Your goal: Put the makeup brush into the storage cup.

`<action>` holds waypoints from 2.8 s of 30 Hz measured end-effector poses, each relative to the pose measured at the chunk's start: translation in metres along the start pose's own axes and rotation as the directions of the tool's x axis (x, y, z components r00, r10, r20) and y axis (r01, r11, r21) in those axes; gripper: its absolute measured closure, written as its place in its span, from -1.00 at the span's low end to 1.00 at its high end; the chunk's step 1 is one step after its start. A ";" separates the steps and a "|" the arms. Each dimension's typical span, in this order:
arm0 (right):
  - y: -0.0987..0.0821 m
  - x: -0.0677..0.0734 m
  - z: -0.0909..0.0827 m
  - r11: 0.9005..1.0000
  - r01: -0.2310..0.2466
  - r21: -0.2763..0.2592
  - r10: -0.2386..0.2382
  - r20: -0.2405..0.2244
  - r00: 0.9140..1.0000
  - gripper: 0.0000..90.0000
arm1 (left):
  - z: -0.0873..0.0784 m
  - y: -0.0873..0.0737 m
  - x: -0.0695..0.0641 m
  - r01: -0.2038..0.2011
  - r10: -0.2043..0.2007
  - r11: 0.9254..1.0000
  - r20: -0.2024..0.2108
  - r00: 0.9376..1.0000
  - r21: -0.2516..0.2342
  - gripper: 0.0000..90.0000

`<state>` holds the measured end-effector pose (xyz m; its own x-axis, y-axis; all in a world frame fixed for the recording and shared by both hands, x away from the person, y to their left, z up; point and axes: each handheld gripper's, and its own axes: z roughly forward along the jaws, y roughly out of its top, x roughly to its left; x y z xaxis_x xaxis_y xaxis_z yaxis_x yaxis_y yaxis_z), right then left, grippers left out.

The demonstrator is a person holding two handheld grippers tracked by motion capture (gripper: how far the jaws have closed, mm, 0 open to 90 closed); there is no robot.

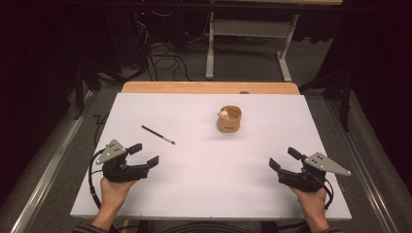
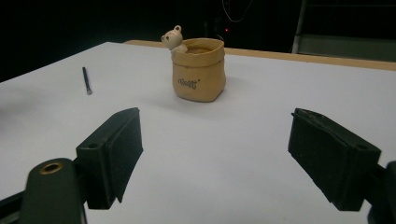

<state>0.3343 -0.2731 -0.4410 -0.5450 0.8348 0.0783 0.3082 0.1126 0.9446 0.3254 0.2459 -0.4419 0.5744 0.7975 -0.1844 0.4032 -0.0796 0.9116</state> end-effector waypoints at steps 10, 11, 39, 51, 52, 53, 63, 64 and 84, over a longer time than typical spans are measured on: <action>0.000 0.000 -0.001 1.000 -0.004 -0.005 0.004 0.003 1.000 -0.58 | 0.000 0.000 0.000 0.003 -0.003 1.000 0.003 1.000 0.003 -0.59; 0.000 0.000 -0.001 1.000 -0.004 -0.005 0.004 0.003 1.000 -0.58 | 0.000 0.000 0.000 0.004 -0.004 1.000 0.003 1.000 0.002 -0.59; -0.001 0.000 -0.002 1.000 -0.008 0.003 0.008 0.000 1.000 -0.58 | -0.004 0.005 -0.004 0.014 -0.014 1.000 0.015 1.000 -0.003 -0.58; -0.001 0.001 -0.002 1.000 -0.006 0.000 0.006 0.000 1.000 -0.58 | -0.007 0.011 -0.003 0.031 -0.030 0.999 0.025 0.999 -0.023 -0.58; -0.001 0.001 -0.002 1.000 -0.006 0.001 0.006 -0.001 1.000 -0.58 | -0.008 0.012 -0.003 0.031 -0.030 0.999 0.025 0.999 -0.024 -0.58; -0.001 0.001 -0.002 1.000 -0.005 0.002 0.005 0.000 1.000 -0.58 | -0.008 0.012 -0.003 0.031 -0.030 0.999 0.025 0.999 -0.024 -0.58; -0.001 0.001 -0.002 1.000 -0.006 0.000 0.006 0.001 1.000 -0.58 | -0.008 0.018 -0.002 0.025 -0.024 0.999 0.027 0.999 -0.026 -0.59; -0.001 0.001 -0.002 1.000 -0.006 0.000 0.006 0.000 1.000 -0.58 | -0.008 0.018 -0.002 0.025 -0.024 0.999 0.027 0.999 -0.026 -0.59; -0.001 0.002 -0.002 1.000 -0.005 0.002 0.005 -0.002 1.000 -0.58 | -0.002 0.030 0.003 0.018 -0.018 0.999 0.007 1.000 -0.036 -0.61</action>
<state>0.3318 -0.2729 -0.4414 -0.5449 0.8343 0.0834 0.3125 0.1097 0.9436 0.3377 0.2466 -0.4149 0.5723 0.7944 -0.2035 0.3875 -0.0433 0.9209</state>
